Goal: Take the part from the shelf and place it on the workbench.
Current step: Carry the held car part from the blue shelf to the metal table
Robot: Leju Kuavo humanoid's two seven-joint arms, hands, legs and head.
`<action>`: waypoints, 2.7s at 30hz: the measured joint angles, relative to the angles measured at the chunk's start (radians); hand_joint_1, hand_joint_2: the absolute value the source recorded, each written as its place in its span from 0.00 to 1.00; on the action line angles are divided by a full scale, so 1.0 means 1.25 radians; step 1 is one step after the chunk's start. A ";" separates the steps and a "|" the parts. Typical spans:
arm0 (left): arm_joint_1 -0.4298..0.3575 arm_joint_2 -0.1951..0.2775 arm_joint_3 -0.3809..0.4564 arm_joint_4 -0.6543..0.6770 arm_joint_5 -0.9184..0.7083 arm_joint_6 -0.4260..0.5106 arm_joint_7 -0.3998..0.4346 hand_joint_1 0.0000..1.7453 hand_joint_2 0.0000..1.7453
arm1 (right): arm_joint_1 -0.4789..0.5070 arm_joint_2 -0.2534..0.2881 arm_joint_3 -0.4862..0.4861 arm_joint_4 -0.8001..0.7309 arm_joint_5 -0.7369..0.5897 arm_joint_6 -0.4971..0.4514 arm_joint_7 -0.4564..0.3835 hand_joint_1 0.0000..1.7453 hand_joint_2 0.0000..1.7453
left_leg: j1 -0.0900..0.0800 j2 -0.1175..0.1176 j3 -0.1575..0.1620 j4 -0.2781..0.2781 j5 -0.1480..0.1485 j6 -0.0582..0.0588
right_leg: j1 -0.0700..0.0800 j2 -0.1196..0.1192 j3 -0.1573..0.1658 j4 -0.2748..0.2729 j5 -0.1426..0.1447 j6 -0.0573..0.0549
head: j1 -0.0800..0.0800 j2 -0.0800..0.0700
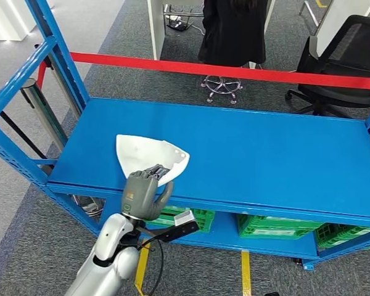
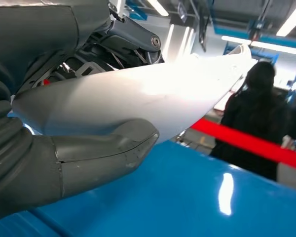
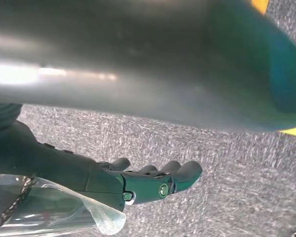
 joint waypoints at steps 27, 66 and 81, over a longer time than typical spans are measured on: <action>0.290 0.031 0.175 -0.349 0.825 -0.077 -0.490 1.00 1.00 | 0.010 0.008 -0.134 0.000 -0.045 0.132 -0.056 0.00 0.00 | 0.003 0.045 -0.059 0.206 -0.099 -0.019 | 0.014 -0.076 -0.024 0.012 0.014 -0.036 | 0.002 0.000; 0.330 -0.115 0.888 -0.317 1.197 -0.328 -0.491 1.00 1.00 | 0.009 0.016 -0.196 0.000 0.075 0.160 -0.049 0.00 0.00 | 0.005 0.066 0.060 -0.038 -0.014 -0.016 | 0.011 -0.152 -0.018 0.014 0.004 0.000 | -0.005 0.000; 0.375 -0.126 0.894 -0.310 1.219 -0.366 -0.491 1.00 1.00 | 0.006 0.019 -0.202 0.000 0.110 0.166 -0.063 0.00 0.00 | -0.016 -0.041 -0.087 -0.018 0.106 -0.012 | 0.028 -0.033 0.119 -0.050 -0.069 -0.044 | -0.005 0.000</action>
